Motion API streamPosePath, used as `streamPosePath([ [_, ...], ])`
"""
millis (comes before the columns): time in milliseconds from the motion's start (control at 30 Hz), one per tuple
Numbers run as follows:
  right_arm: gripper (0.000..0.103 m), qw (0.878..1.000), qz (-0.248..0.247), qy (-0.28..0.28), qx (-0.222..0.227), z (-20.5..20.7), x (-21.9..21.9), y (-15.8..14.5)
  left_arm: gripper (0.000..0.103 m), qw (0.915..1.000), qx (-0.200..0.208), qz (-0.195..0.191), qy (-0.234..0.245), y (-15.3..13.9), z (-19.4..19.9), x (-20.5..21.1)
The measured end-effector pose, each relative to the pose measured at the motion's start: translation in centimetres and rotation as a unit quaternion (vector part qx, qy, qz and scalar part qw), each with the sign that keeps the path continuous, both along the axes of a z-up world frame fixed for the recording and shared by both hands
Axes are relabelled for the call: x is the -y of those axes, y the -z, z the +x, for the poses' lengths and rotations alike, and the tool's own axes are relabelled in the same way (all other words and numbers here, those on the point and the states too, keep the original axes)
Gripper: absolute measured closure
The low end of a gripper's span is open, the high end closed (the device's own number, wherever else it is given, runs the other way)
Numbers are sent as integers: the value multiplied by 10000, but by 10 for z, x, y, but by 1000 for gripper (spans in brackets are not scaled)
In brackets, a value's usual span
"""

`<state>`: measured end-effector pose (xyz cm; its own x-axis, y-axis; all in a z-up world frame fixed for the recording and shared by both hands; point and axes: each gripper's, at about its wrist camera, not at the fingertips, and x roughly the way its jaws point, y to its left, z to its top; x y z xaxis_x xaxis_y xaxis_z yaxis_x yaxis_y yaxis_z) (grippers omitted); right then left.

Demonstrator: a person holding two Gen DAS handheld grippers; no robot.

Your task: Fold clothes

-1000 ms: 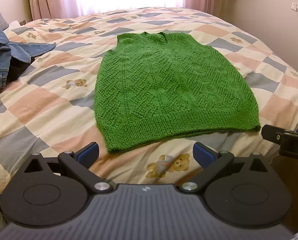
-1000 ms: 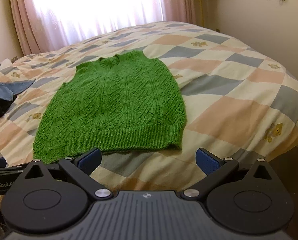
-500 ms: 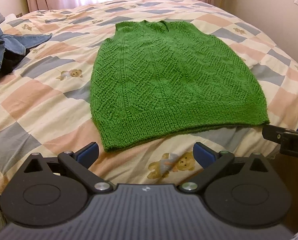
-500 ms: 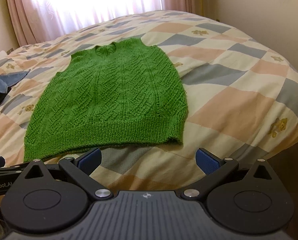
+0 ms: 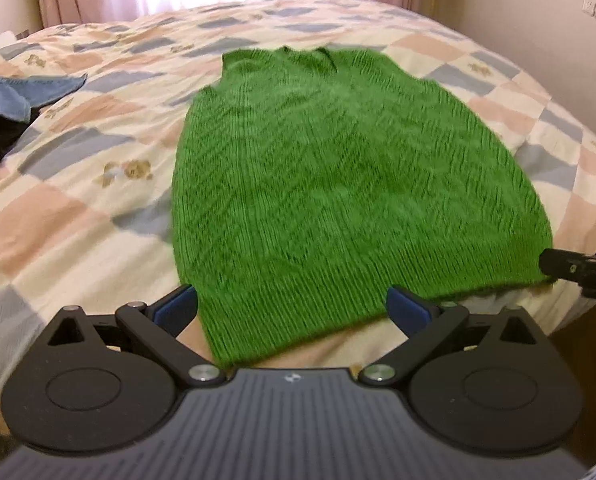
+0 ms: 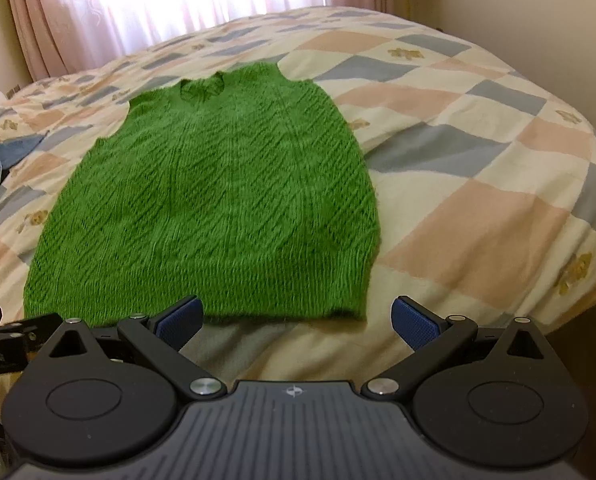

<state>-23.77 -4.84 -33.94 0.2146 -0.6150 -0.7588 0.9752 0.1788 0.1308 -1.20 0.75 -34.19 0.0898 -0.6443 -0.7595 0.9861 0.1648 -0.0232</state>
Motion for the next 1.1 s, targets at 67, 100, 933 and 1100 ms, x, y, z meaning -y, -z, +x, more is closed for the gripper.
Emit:
streamPosePath([
  [67, 0, 9997, -152, -94, 159, -8, 9, 0, 4, 10000, -67, -66, 2, -2, 13, 7],
  [100, 0, 9990, -294, -156, 286, -15, 12, 0, 4, 9999, -95, -81, 14, -2, 20, 12],
  [933, 65, 9713, -56, -1822, 1526, -21, 360, 18, 15, 9786, -1882, -459, 701, 5, 217, 330],
  [1100, 53, 9698, 143, -1547, 1882, 4, 441, 30, 6, 9723, -2279, -460, 225, 31, 247, 394],
])
